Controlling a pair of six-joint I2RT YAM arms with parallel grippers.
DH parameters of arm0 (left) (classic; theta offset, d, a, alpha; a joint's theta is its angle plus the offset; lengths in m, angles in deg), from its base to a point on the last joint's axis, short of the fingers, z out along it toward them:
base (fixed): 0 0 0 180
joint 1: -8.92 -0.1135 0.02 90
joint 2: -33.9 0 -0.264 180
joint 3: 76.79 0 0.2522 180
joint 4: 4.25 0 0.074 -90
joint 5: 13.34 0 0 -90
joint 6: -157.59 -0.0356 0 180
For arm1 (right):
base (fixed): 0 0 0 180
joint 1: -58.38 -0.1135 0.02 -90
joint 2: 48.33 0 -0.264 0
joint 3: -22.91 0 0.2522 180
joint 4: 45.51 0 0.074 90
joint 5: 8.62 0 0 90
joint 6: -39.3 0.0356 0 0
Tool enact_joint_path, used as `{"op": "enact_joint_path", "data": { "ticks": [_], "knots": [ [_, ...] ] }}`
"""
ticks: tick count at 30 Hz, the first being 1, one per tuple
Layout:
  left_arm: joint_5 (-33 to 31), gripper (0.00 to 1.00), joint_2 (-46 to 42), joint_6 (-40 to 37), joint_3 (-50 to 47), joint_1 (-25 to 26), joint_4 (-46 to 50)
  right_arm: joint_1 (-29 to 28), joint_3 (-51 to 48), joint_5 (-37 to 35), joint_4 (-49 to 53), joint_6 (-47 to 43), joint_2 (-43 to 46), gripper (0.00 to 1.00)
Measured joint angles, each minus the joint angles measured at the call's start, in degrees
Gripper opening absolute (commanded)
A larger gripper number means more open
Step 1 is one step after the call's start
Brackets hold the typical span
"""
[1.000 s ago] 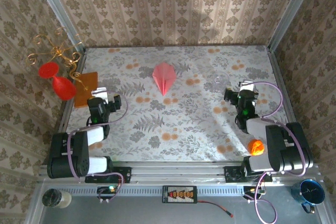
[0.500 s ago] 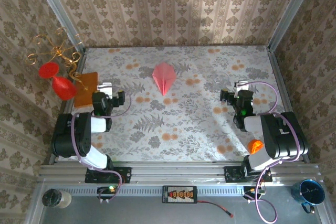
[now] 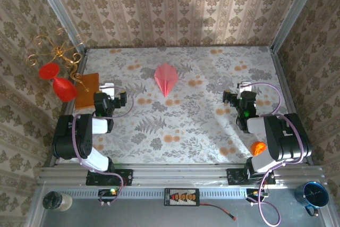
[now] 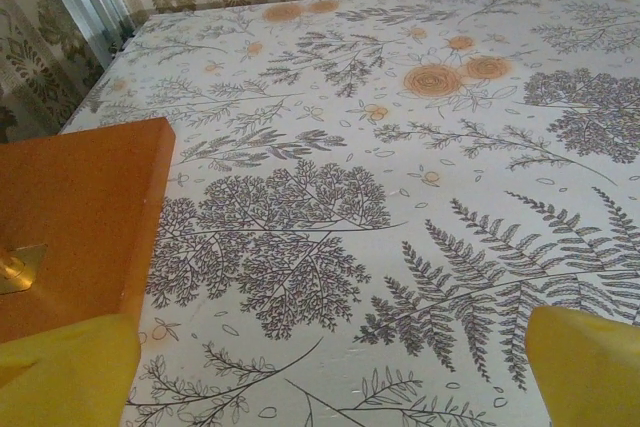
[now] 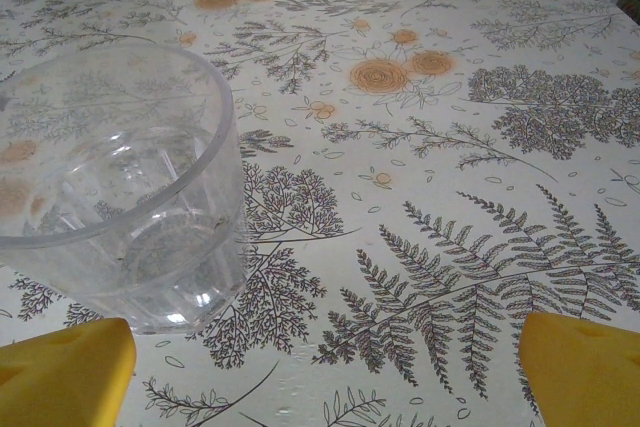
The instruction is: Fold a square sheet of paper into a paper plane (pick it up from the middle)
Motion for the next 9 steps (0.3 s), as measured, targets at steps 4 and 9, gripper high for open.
{"op": "enact_joint_path", "data": {
  "ticks": [4, 9],
  "knots": [
    [0.37, 1.00, 0.00, -0.02, 0.00, -0.04, 0.61, 0.00, 0.00, 0.00, 0.00, 0.00, 0.00, 1.00],
    [0.55, 1.00, 0.00, -0.09, 0.00, -0.04, 1.29, 0.00, 0.00, 0.00, 0.00, 0.00, 0.00, 1.00]
  ]
}}
